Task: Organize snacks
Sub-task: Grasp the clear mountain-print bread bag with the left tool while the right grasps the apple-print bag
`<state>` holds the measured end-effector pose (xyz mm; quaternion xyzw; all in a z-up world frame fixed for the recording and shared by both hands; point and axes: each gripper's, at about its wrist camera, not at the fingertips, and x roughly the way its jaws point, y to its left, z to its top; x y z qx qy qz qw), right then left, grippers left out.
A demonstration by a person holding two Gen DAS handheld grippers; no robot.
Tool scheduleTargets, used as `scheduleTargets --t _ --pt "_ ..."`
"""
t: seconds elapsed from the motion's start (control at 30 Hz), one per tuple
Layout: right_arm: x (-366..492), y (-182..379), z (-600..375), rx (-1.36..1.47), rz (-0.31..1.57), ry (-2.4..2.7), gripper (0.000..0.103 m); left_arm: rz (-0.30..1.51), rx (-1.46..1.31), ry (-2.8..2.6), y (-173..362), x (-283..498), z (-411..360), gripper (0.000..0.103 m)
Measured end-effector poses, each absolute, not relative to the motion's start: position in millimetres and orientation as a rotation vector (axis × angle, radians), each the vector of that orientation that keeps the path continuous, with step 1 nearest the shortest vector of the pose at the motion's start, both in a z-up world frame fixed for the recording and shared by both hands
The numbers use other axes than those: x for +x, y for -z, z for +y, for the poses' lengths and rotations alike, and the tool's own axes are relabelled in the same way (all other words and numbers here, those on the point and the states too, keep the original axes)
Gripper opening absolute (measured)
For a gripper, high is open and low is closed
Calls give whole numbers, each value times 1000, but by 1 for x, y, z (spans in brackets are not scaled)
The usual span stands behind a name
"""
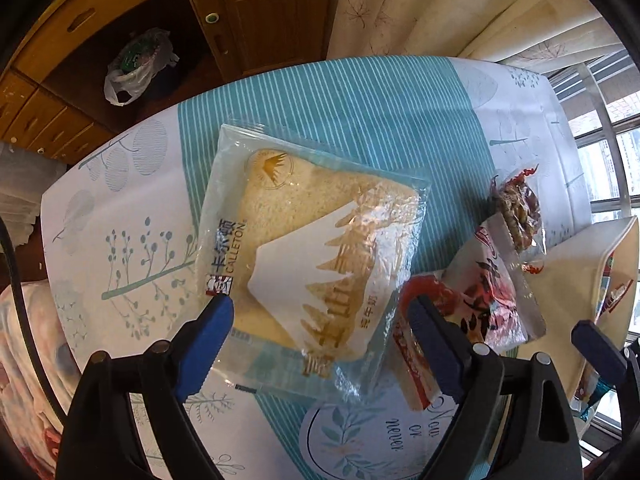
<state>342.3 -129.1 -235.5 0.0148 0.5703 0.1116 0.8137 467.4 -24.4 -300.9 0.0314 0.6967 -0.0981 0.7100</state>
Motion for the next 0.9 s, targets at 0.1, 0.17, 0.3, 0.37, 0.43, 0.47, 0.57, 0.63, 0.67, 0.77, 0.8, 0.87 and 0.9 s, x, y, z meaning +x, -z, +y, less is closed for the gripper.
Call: scheduleTargets --t 0.1,0.17,0.3,0.37,0.43,0.47,0.57,0.63,0.67,0.77,0.8,0.87,0.9 --pt "342 240 -121 -36 1219 -261 63 1546 101 200 306 471 -31 92" --pt "342 245 -116 -75 1226 -273 64 1540 116 194 307 472 -34 95" --pt "344 254 -108 -146 1238 -288 75 1518 147 158 311 477 -37 100" --pt "345 258 -104 -163 1241 -295 75 1514 166 134 313 481 -37 100" --pt "346 262 -101 -185 1246 -297 75 1509 191 119 315 481 -38 101" --pt "346 265 -99 -205 1248 -298 75 1507 207 117 317 481 -39 101" --pt "348 272 -92 -250 1254 -302 75 1503 208 115 318 482 -38 101" --pt "349 276 -89 -264 1262 -301 75 1509 201 115 319 483 -36 102" --pt "350 280 -88 -270 1269 -298 75 1511 196 116 320 484 -34 102" --pt "351 288 -85 -279 1281 -290 75 1512 192 113 324 486 -25 102" --pt "351 289 -84 -293 1271 -287 75 1514 198 103 326 487 -21 102" --pt "353 292 -82 -301 1270 -284 75 1515 189 91 328 488 -11 102" --pt "354 293 -81 -299 1270 -282 75 1516 181 85 327 487 -8 101"
